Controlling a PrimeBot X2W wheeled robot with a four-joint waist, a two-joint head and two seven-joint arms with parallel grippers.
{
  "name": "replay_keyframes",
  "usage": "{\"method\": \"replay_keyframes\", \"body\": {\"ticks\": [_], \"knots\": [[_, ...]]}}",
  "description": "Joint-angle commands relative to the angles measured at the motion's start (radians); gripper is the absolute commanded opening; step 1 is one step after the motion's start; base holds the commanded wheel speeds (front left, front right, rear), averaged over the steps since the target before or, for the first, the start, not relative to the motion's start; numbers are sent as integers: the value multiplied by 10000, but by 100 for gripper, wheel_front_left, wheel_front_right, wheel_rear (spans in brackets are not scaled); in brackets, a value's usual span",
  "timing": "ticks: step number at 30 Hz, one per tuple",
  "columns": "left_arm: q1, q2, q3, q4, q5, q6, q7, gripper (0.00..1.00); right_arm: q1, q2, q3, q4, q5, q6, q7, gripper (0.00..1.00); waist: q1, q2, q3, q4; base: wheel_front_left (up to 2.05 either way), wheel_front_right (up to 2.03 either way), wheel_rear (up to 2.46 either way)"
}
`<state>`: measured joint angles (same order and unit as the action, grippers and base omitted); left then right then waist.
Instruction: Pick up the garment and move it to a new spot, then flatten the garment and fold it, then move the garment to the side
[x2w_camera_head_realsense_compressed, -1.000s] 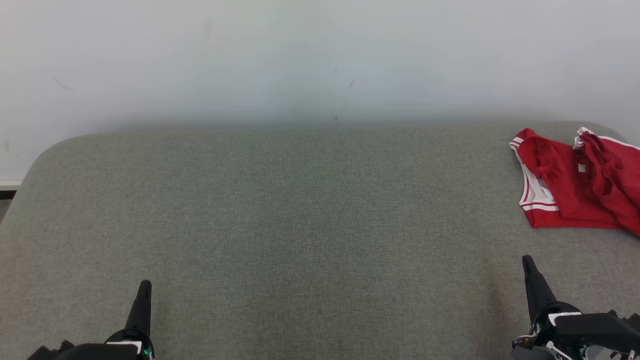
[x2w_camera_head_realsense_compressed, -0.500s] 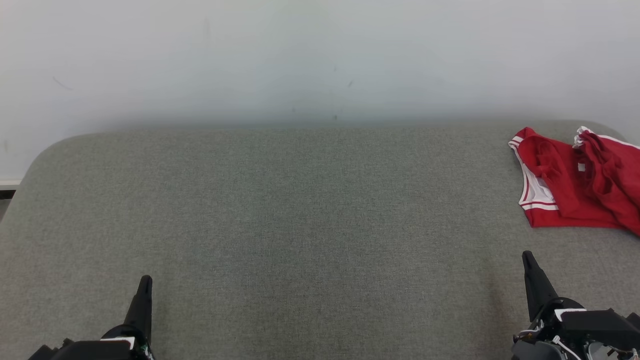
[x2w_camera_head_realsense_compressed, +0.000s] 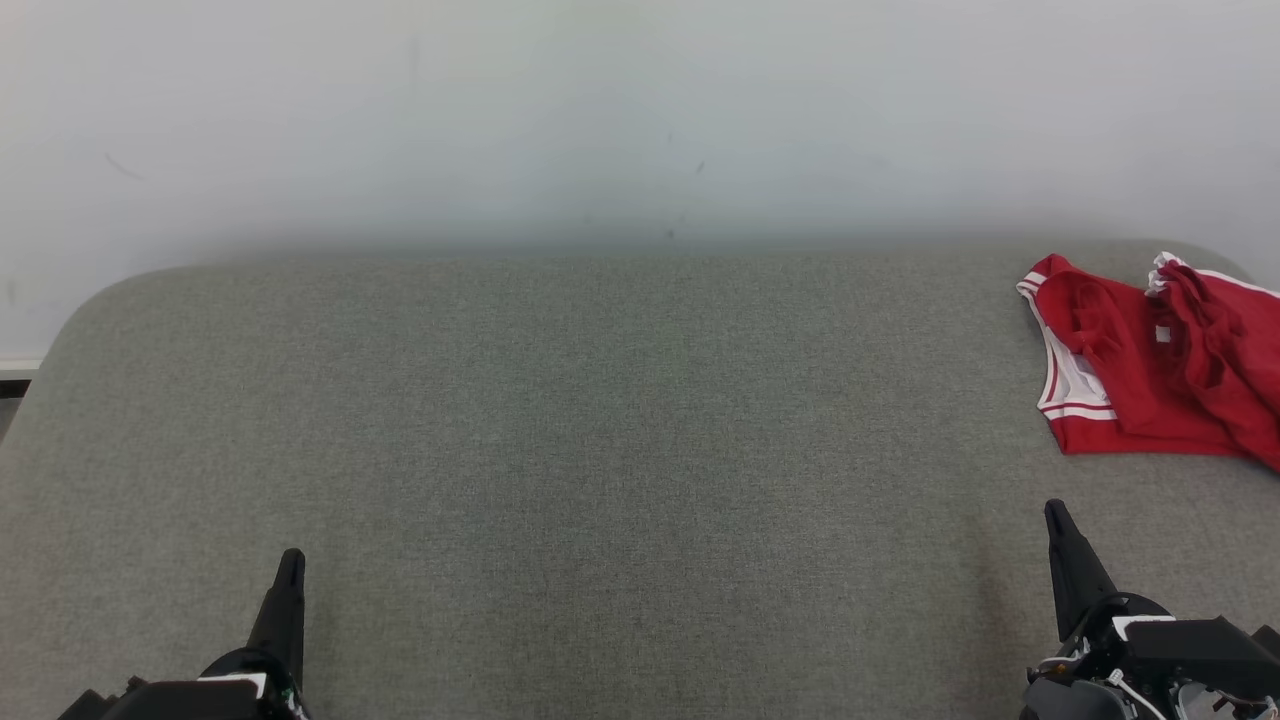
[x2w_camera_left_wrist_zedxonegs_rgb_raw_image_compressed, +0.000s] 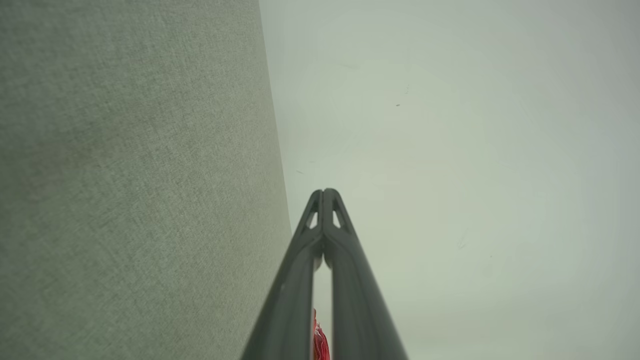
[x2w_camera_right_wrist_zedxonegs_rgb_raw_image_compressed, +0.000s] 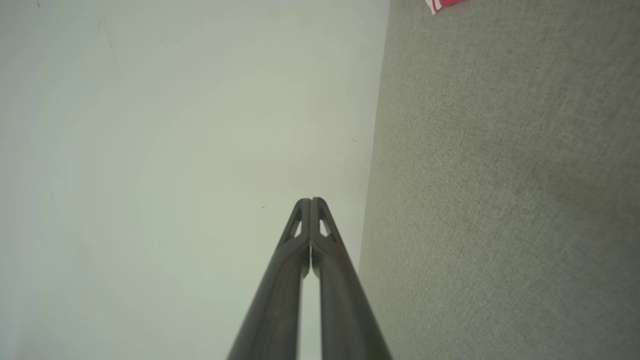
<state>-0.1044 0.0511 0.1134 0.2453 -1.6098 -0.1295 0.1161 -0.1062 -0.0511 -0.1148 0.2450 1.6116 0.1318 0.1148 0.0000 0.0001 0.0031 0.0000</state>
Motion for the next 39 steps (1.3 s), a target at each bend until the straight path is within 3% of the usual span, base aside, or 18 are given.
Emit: {"method": "replay_keyframes", "body": {"ticks": [1, 39], "knots": [[-98, -18, 26, 14, -54, -26, 5, 0, -58, 22, -20, 3, 9, -21, 29, 0, 0, -1, 0, 0, 0, 0, 0], [-94, -18, 26, 11, -54, -27, 2, 0, -57, 19, -9, 2, 17, -22, 20, 0, 0, -1, 0, 0, 0, 0, 0]]}}
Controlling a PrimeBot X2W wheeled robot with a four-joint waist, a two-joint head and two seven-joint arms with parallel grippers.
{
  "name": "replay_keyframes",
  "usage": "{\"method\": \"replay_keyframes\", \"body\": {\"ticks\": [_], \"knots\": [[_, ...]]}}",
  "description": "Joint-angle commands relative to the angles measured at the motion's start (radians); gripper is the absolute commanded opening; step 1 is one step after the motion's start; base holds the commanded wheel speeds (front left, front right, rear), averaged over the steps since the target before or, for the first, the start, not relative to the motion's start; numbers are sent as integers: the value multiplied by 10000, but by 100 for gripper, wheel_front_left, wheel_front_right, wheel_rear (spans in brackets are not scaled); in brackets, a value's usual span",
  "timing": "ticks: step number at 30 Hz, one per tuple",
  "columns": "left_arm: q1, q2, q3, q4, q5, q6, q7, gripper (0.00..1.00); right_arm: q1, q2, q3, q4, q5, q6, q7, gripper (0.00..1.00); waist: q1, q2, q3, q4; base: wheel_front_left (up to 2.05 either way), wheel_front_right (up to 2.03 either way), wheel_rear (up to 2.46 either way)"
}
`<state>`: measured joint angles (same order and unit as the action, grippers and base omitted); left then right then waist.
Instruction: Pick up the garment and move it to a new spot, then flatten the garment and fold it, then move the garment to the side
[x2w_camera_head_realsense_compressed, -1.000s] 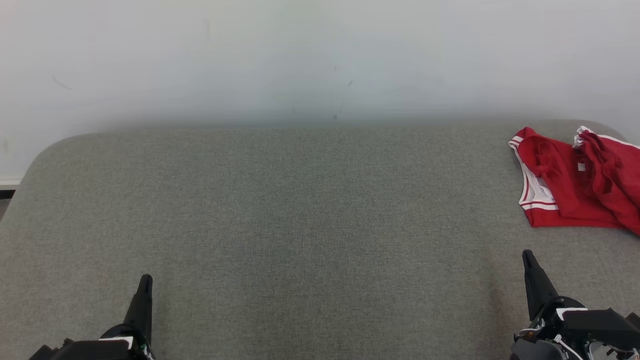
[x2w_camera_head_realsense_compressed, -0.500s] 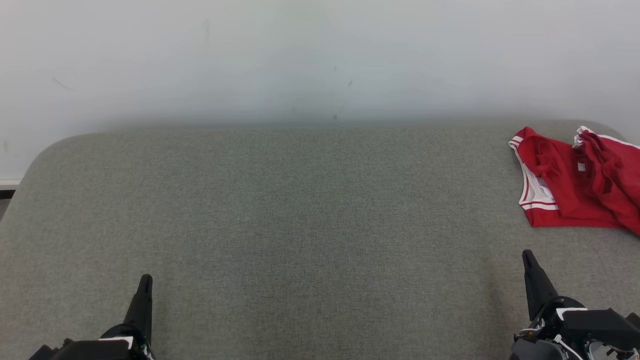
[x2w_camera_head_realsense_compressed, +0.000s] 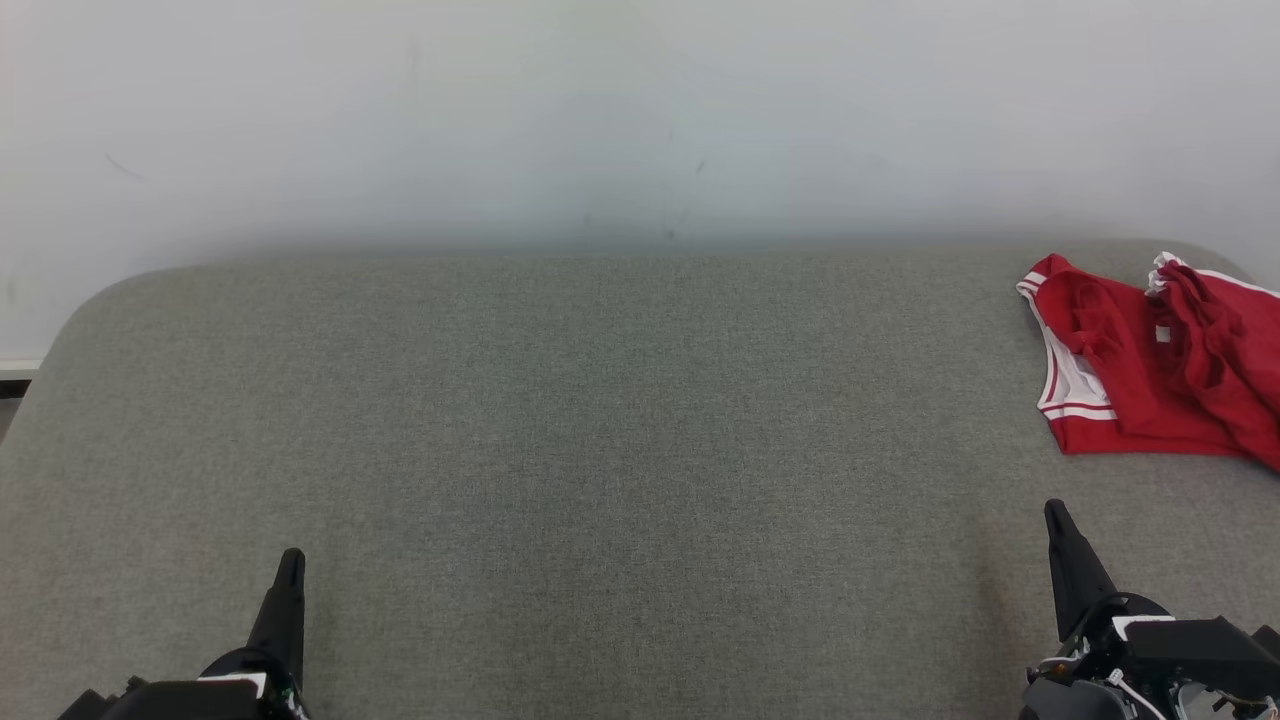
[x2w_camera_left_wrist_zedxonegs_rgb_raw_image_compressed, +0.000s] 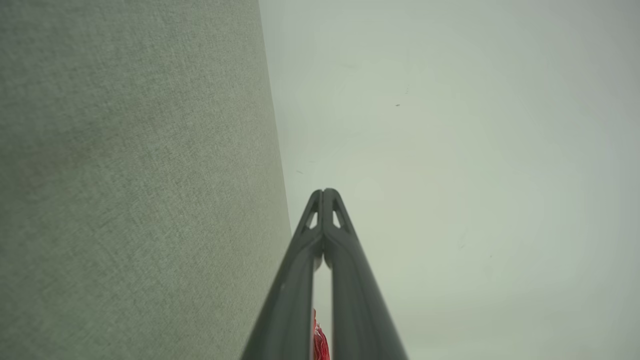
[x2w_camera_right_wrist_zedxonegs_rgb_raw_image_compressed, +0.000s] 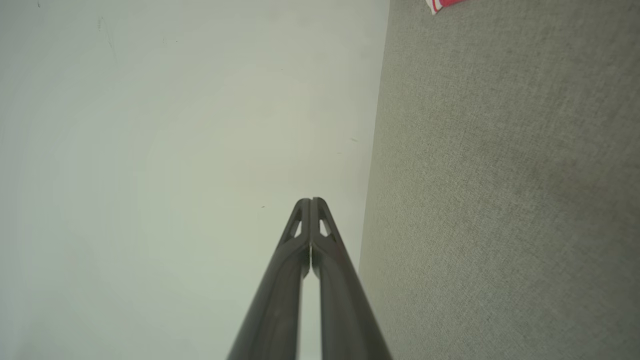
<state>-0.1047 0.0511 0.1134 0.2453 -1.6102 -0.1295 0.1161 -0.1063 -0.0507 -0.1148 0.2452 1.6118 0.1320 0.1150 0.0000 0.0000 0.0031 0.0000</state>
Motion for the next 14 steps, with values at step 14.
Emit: {"method": "replay_keyframes", "body": {"ticks": [14], "knots": [[-90, -18, 25, 10, -49, -27, 1, 0, -56, 15, -7, -1, 17, -23, 16, 0, 0, 0, 0, 0, 0, 0, 0]]}}
